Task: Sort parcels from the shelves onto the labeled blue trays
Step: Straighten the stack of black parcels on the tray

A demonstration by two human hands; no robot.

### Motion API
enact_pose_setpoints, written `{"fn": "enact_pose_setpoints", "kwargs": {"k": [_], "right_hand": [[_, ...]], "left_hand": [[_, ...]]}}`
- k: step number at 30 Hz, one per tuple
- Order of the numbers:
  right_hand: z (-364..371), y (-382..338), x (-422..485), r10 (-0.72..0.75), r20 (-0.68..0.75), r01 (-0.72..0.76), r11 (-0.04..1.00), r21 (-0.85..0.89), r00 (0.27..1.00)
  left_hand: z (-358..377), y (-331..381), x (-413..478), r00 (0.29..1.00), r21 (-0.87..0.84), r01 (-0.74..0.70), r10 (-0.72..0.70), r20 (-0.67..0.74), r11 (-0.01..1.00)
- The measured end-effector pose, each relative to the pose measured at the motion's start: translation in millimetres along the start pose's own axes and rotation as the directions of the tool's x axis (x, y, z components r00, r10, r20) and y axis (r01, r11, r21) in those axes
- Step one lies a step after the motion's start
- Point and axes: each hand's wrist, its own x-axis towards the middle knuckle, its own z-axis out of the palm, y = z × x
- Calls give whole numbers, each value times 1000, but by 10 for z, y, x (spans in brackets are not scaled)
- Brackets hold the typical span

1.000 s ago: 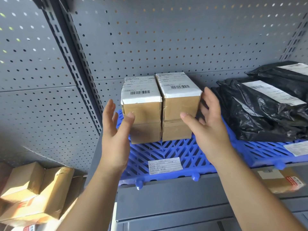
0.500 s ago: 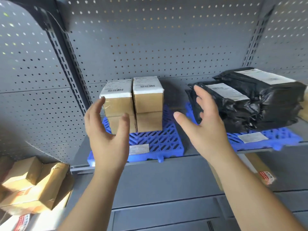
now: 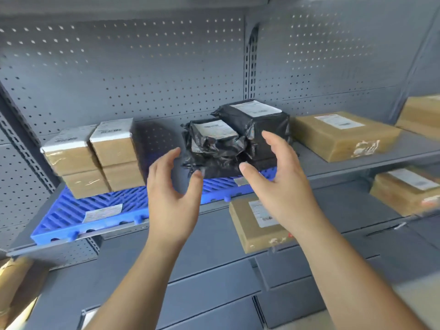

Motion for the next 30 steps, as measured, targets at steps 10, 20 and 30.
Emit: {"fn": "enact_pose_setpoints", "kwargs": {"k": [10,20,30], "right_hand": [[-467,250,225,45,-41,-47,997,-59,998],[-318,343,954,18,-61,-24,994,-109,998],[-231,621,1600,36,-104,-48,993,-111,994]], "left_hand": [[620,189,206,996,-59,25,-20,91,998],[947,78,910,997,-66,-21,26,77,998],[1028,-166,1398,997,-5,59,-59,58,998]]}}
